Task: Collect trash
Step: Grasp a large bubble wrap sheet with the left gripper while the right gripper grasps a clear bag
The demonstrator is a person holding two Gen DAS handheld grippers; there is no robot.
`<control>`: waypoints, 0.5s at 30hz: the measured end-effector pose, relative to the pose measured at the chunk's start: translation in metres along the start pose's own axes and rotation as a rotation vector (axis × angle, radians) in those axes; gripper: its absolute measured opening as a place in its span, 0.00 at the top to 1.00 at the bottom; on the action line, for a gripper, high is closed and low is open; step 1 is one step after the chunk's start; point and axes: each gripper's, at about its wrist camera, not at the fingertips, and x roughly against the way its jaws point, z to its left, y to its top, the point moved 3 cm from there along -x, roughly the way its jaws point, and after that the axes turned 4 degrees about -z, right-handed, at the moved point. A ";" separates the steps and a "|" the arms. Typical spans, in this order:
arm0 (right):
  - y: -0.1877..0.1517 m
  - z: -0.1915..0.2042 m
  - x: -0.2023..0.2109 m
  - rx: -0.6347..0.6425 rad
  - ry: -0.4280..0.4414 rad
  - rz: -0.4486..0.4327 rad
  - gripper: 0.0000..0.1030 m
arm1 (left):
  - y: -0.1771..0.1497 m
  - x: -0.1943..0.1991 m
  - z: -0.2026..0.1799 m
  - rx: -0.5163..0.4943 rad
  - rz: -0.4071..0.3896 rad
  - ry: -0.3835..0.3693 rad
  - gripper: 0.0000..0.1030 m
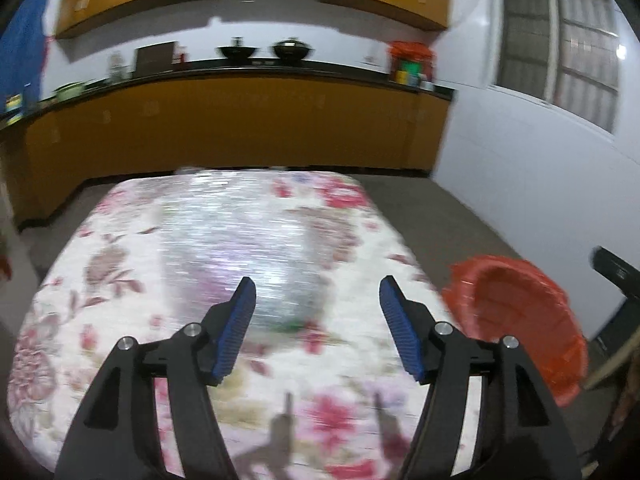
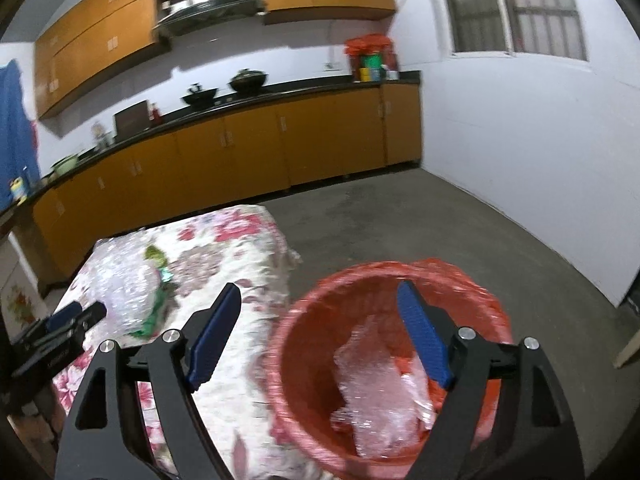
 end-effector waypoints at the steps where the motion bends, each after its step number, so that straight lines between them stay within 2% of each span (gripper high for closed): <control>1: -0.001 0.006 -0.002 0.004 0.012 0.004 0.22 | 0.001 -0.002 0.012 0.018 0.002 0.023 0.38; 5: -0.004 0.031 -0.012 0.023 0.055 0.024 0.22 | 0.003 -0.022 0.066 0.105 0.036 0.112 0.38; 8: -0.008 0.050 -0.019 0.050 0.084 0.042 0.23 | 0.005 -0.039 0.087 0.145 0.069 0.128 0.38; 11: -0.013 0.065 -0.027 0.075 0.102 0.062 0.23 | 0.012 -0.049 0.091 0.141 0.073 0.127 0.38; 15: -0.022 0.077 -0.037 0.081 0.113 0.100 0.23 | 0.023 -0.063 0.071 0.076 0.056 0.109 0.38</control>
